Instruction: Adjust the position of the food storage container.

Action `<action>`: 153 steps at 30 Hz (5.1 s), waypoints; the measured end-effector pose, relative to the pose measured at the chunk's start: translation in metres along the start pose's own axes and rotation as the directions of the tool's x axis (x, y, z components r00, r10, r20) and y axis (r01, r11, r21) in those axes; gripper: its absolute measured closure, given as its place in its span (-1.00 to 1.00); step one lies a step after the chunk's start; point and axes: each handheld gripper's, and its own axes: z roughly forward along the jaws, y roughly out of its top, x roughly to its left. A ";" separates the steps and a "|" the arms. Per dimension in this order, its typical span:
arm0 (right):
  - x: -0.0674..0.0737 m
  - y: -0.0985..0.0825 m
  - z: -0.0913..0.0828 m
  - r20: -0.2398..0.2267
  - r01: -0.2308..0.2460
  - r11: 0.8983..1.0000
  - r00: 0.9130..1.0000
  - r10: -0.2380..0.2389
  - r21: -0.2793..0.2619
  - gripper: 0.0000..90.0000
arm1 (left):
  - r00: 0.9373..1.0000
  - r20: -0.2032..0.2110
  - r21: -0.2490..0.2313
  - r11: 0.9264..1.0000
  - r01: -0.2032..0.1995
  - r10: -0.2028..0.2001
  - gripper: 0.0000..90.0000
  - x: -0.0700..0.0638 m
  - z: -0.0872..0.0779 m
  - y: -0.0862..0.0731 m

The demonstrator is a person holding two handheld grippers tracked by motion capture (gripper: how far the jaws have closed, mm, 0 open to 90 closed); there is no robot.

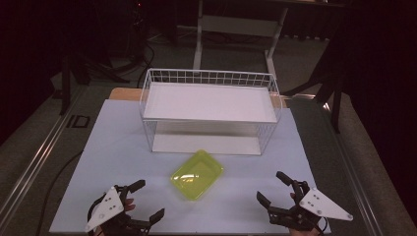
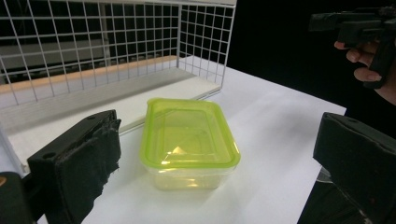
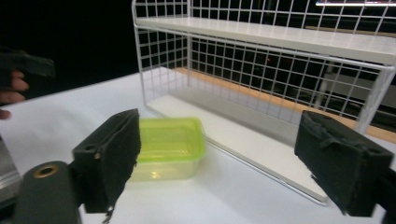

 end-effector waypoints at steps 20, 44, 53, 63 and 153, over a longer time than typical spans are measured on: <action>0.000 0.010 -0.002 0.008 -0.003 0.999 1.000 0.003 -0.036 -0.69 | 0.989 0.142 0.222 0.975 0.019 -0.051 -0.96 -0.015 0.037 -0.011; -0.004 0.009 -0.004 -0.015 -0.026 0.999 1.000 0.025 -0.034 -0.69 | 0.978 0.175 0.494 0.849 -0.185 0.112 1.00 -0.040 0.125 -0.021; -0.005 0.009 -0.005 -0.021 -0.033 0.999 0.999 0.033 -0.037 -0.69 | 0.991 0.086 0.526 0.841 -0.130 0.099 1.00 -0.027 0.121 -0.027; -0.004 0.009 -0.004 -0.028 -0.035 0.999 0.999 0.034 -0.033 -0.69 | 0.998 -0.054 0.533 0.846 -0.003 0.038 1.00 0.004 0.103 -0.032; 0.012 0.007 0.003 0.031 0.059 0.997 0.998 -0.060 0.040 -0.68 | 0.993 -0.079 0.370 0.922 0.114 -0.091 -0.07 0.052 0.103 0.000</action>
